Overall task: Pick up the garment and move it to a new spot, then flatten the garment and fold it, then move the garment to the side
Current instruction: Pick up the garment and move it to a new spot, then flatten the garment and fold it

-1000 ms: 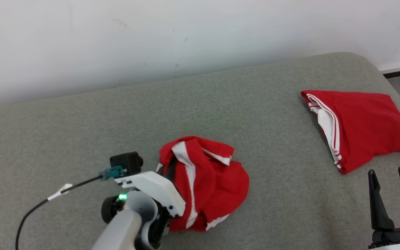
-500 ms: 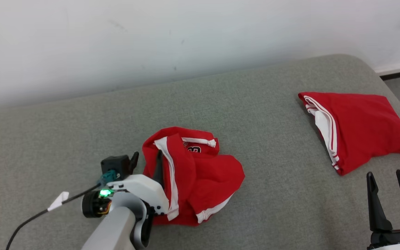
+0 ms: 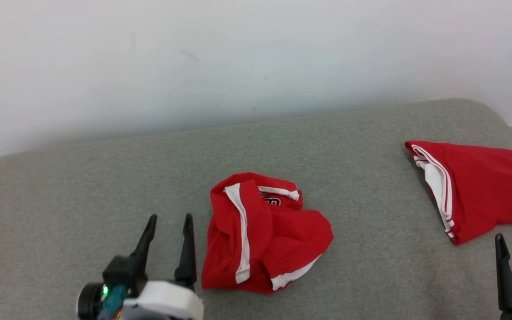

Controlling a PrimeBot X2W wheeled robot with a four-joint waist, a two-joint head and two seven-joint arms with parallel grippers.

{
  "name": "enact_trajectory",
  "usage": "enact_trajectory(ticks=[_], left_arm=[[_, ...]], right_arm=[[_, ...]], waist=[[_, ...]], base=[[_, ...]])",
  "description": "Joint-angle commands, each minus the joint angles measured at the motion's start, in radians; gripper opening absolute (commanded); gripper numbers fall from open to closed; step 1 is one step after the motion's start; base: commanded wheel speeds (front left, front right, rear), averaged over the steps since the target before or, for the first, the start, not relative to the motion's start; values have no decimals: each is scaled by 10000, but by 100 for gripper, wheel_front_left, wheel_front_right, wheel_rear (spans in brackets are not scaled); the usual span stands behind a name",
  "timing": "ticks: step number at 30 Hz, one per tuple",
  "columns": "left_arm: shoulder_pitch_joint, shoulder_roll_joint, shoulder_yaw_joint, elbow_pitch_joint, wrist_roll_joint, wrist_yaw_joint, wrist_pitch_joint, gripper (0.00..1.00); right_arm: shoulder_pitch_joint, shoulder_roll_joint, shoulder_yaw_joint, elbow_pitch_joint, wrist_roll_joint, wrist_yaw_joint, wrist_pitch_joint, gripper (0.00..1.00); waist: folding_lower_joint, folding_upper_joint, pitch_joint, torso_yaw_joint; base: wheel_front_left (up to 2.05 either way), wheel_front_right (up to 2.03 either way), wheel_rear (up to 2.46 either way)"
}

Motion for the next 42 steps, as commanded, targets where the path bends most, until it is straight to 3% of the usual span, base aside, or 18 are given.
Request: enact_trajectory(ticks=[1,8,22,30,42], left_arm=[[232,15,69,-166,173,23,6,100],[2024,-16,709,-1057,907,-171,4,100],[3747,-504,1726,-1410,1540,-587,3,100],[3895,-687,1877,-1442,1743,-877,2,100],[3924,-760,2125,-1350,1898,-1090,2,100]], right_arm=[[152,-45,-31,-16,-127,-22,-22,100],[543,147,-173,43,-297,-22,-22,100],[852,328,515,586,-137,-23,-24,100],[828,388,731,751,-74,-23,-22,100],[730,390,875,900,-43,-23,-24,100]], waist=[[0,-1,-91,119],[0,-1,-386,583],[0,-1,-786,1276],[0,-1,-849,1578],[0,-1,-914,1462]], base=[[0,0,0],[0,0,0],[0,0,0],[0,0,0],[0,0,0]])
